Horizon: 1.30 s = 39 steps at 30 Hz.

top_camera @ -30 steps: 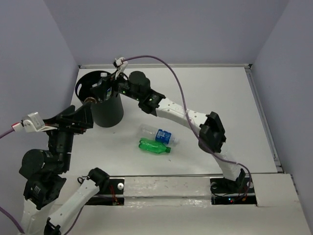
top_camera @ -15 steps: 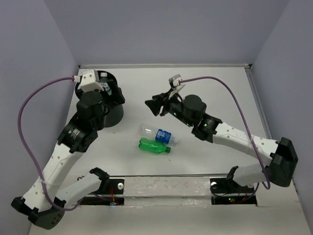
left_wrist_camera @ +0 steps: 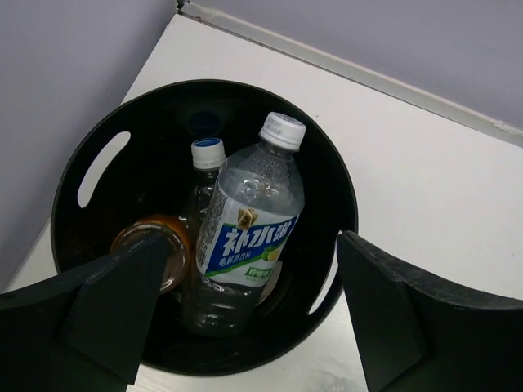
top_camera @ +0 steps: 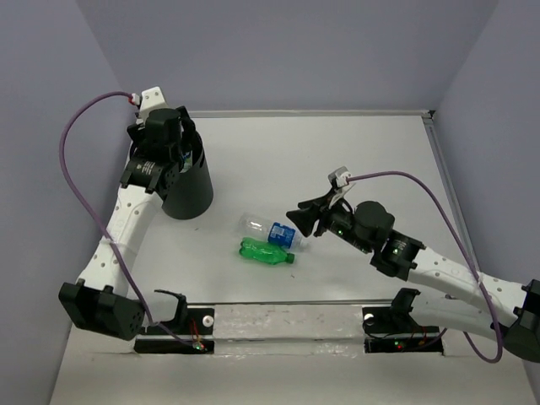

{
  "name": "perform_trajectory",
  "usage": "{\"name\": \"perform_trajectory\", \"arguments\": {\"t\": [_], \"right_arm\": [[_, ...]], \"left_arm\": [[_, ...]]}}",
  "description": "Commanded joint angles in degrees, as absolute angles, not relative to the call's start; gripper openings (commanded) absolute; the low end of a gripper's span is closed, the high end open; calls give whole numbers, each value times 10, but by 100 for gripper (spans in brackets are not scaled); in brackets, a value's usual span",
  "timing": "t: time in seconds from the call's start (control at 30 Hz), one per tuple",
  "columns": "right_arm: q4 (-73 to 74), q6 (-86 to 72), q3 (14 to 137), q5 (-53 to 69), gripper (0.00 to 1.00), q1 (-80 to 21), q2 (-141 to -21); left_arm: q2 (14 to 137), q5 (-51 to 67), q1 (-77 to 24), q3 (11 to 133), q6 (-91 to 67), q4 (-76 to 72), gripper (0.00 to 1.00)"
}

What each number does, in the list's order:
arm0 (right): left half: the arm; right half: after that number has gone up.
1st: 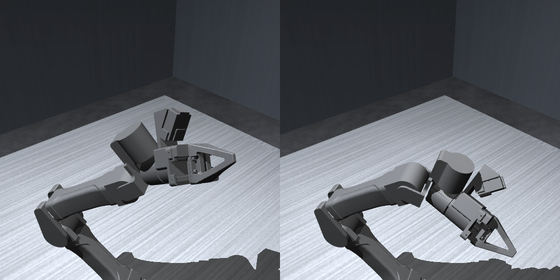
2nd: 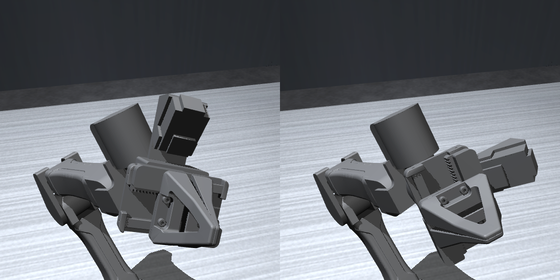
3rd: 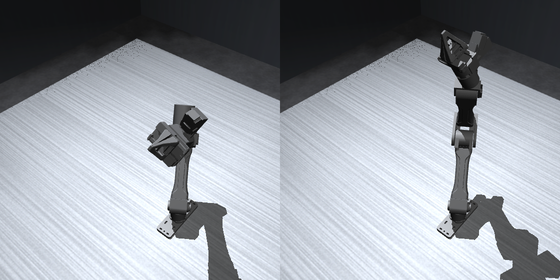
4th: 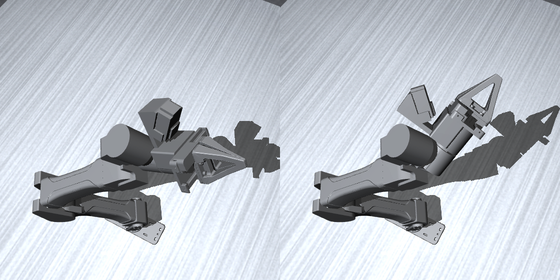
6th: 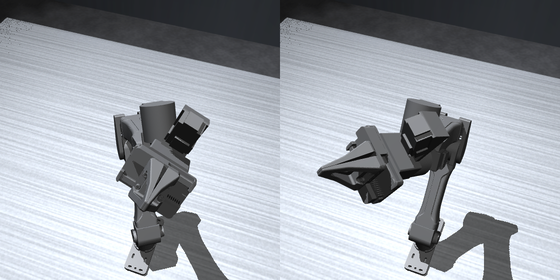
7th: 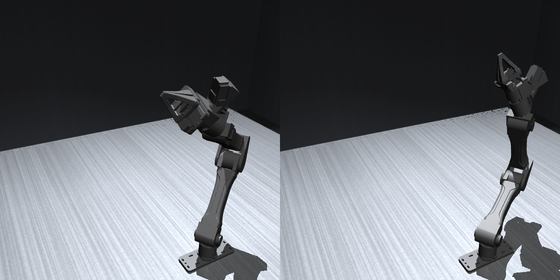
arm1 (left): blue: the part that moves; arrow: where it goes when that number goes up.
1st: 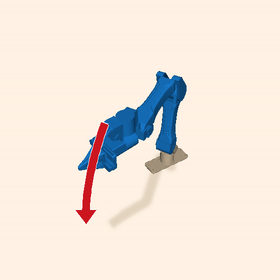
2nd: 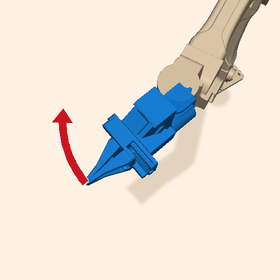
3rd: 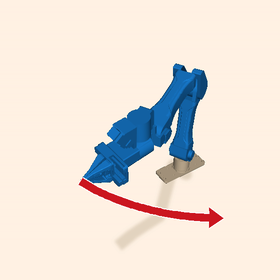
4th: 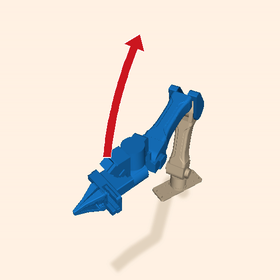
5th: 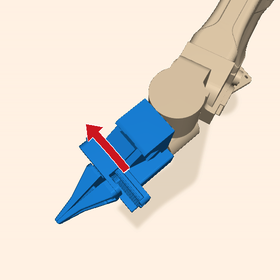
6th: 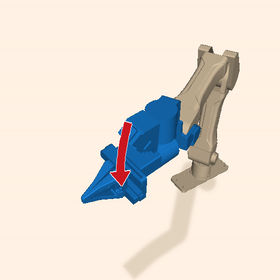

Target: Put the plastic bottles in the bin

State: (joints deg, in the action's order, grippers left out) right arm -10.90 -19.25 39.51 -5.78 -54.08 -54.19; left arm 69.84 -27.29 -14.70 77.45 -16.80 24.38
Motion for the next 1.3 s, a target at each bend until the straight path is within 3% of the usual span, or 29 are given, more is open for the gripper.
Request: {"name": "perform_trajectory", "arguments": {"t": [0.0, 0.57, 0.87, 0.97, 1.27], "right_arm": [[-114, -183, 381, -68, 55, -543, -519], [-114, -184, 381, 26, 57, -543, -532], [-114, -184, 379, 25, 57, -543, -523], [-114, -185, 380, 25, 57, -543, -529], [-119, -184, 385, 21, 58, -543, -559]], "left_arm": [[753, -246, -124, 816, -154, 244, 94], [879, -216, -84, 839, -140, 231, 91], [827, -216, -83, 807, -150, 179, 47], [785, -218, -83, 793, -156, 166, 40], [691, -235, -83, 704, -151, 35, 41]]}}
